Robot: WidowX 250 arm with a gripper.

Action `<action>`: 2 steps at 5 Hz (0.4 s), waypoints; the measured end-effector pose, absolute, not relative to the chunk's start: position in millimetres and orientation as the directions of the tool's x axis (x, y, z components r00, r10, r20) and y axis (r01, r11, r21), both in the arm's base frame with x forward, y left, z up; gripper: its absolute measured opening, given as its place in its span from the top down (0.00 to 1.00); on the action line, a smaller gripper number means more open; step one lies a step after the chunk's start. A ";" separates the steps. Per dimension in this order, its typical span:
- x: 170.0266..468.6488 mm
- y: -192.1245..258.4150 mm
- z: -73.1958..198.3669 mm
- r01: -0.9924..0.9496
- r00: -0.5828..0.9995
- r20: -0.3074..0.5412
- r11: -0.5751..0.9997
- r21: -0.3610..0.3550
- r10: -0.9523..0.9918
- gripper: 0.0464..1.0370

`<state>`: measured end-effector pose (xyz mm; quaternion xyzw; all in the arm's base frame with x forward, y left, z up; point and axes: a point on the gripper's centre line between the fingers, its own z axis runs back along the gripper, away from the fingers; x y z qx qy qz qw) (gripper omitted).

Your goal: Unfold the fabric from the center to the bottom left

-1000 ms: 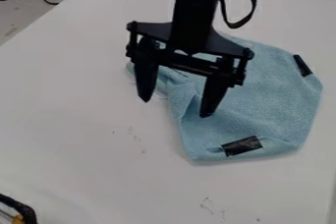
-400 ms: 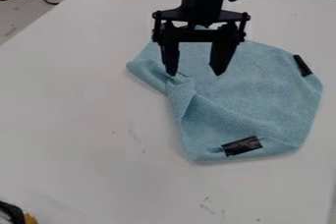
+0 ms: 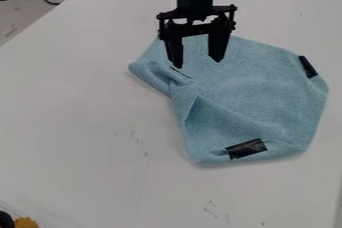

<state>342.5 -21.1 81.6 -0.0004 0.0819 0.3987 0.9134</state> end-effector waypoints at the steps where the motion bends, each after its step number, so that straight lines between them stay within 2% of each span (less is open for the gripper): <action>1: 353.8 -7.4 67.1 -0.762 0.622 -0.162 0.640 0.100 0.766 0.04; 2: 362.0 2.9 55.7 -0.785 0.582 -0.184 0.606 0.128 0.793 0.04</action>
